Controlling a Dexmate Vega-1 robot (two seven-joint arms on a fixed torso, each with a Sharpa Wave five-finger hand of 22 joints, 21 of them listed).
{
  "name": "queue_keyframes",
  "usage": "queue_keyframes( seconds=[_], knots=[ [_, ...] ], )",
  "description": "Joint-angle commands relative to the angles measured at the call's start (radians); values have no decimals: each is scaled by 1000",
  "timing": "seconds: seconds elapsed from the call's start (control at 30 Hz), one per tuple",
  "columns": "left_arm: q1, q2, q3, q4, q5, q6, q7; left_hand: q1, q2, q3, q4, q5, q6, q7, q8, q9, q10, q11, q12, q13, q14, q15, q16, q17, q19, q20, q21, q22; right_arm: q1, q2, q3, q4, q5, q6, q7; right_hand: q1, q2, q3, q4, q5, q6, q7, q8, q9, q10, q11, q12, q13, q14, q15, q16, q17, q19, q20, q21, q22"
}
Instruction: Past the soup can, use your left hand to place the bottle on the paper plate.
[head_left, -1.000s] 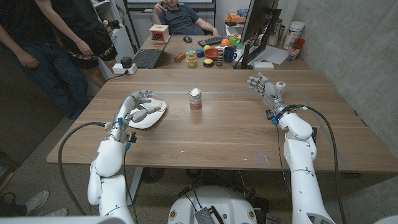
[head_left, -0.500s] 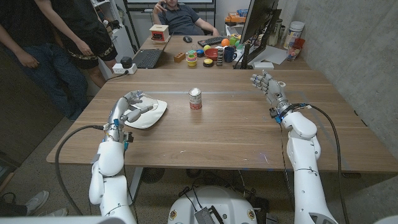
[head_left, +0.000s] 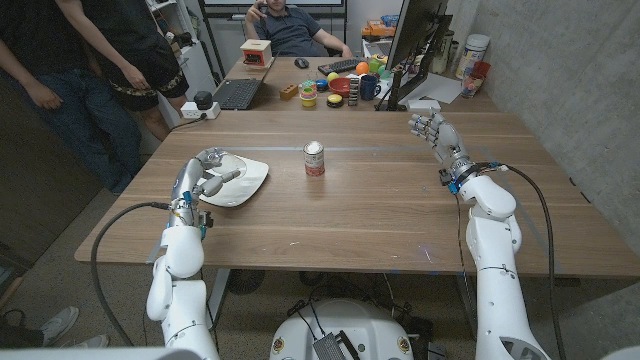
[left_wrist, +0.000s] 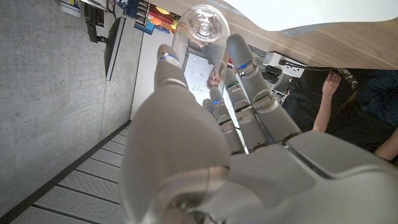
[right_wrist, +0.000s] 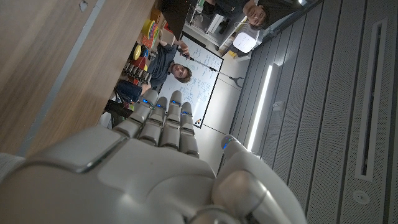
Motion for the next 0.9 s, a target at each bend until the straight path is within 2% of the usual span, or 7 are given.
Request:
queue_keyframes(
  seconds=[0.03, 0.5, 0.7, 0.77, 0.8, 0.87, 0.9],
  knots=[
    [-23, 49, 38, 53, 67, 83, 108, 5, 82, 18, 22, 5, 65, 39, -3, 2, 130, -126, -3, 3, 184, -218, 0, 2, 3, -47, 3, 0, 8, -4, 14, 0, 1, 5, -12, -6, 5, -2, -1, 6, 8, 2, 10, 4, 9, -2, 4, 3, 9, -3, 8, -1, 11, -22, -5, 3],
    [-49, 73, 66, 94, 71, 219, 133, 5, 85, 17, 25, 2, 75, 39, -11, 3, 135, -125, -12, 3, 189, -217, -2, 2, 2, -46, 1, 0, 11, -3, 12, 1, -11, 2, -22, -7, 4, -4, -1, 6, 11, 3, 9, 4, 10, -2, 3, 3, 11, -2, 7, 0, 14, -23, -8, 3],
    [-59, 59, 85, 51, 73, 327, 40, 4, 85, 16, 27, 1, 79, 42, -14, 4, 139, -125, -14, 3, 189, -217, -3, 2, 3, -44, 0, 0, 12, -5, 12, 5, -13, 6, -22, -7, 4, -4, -1, 6, 11, 4, 9, 4, 11, -2, 3, 3, 11, -2, 6, 0, 15, -23, -9, 3],
    [-58, 62, 93, 53, 84, 333, 61, 4, 85, 16, 27, 1, 79, 42, -15, 4, 140, -128, -15, 3, 190, -217, -4, 2, 3, -44, 0, 0, 12, -4, 12, 6, -13, 8, -24, -7, 4, -5, -1, 6, 12, 3, 8, 4, 11, -1, 3, 3, 12, -2, 6, 0, 15, -24, -10, 3],
    [-65, 56, 97, 32, 82, 373, 5, 4, 85, 16, 28, 1, 80, 43, -16, 4, 140, -132, -16, 3, 190, -217, -4, 2, 4, -44, 1, 0, 12, -3, 14, 7, -12, 8, -24, -7, 4, -5, -1, 6, 12, 3, 8, 4, 11, -1, 3, 3, 12, -2, 6, 0, 15, -23, -10, 3],
    [-66, 64, 100, 44, 70, 358, 23, 4, 85, 16, 28, 0, 80, 43, -18, 4, 143, -128, -17, 3, 192, -217, -3, 2, 5, -45, 1, 0, 12, -5, 15, 10, -10, 7, -22, -7, 4, -5, -1, 6, 11, 3, 8, 4, 11, -1, 3, 3, 12, -2, 6, 0, 16, -23, -11, 3],
    [-71, 56, 105, 23, 79, 403, -25, 4, 85, 15, 28, 0, 81, 43, -18, 4, 143, -126, -17, 3, 192, -217, -4, 2, 5, -45, 1, 1, 11, -4, 16, 11, -11, 10, -25, -7, 4, -5, -1, 6, 12, 3, 8, 4, 11, 0, 3, 3, 13, -2, 6, 0, 16, -23, -11, 3]
  ],
)
